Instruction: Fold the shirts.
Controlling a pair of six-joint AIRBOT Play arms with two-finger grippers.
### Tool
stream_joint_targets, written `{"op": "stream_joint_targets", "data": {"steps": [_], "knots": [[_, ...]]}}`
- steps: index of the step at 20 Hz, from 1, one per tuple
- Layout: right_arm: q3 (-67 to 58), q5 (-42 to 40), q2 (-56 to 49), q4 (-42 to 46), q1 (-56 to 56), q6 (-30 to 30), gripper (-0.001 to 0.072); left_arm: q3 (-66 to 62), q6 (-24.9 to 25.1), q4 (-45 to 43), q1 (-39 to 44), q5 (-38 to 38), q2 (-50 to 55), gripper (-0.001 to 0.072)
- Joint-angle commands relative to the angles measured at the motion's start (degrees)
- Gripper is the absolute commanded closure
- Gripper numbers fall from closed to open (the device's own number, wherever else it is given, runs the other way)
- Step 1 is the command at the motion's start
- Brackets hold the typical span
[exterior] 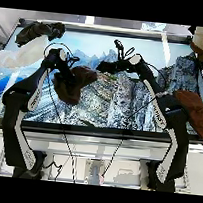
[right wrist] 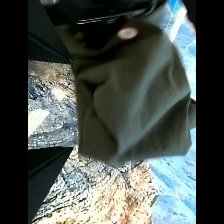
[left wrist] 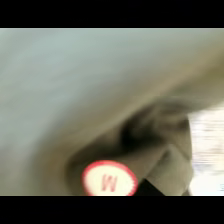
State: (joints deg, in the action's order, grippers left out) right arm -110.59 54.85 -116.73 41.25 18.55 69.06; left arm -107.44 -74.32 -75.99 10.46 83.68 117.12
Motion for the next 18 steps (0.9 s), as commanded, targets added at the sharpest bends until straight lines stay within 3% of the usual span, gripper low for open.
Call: {"op": "stream_joint_targets", "data": {"steps": [1,4,8,14,18], "knots": [[-0.1,0.0,0.0,-0.3,-0.3,-0.1,0.0131,-0.2,3.7,5.5,2.6,1.9,0.1,0.0693],[-0.1,-0.1,0.0,-0.3,-0.5,-0.1,0.0131,-0.2,3.9,11.4,5.6,2.1,0.1,0.0694],[-0.1,1.8,0.0,0.2,-2.6,0.1,0.0077,-0.2,3.9,13.4,10.3,3.0,0.1,0.0694],[0.0,6.5,0.0,2.3,-6.9,0.1,0.0074,-0.2,3.9,13.2,12.0,1.1,-3.3,0.0694],[0.0,6.4,0.0,2.3,-7.2,0.0,0.0066,-1.6,3.7,5.9,12.0,-3.1,-8.5,0.0693]]}}
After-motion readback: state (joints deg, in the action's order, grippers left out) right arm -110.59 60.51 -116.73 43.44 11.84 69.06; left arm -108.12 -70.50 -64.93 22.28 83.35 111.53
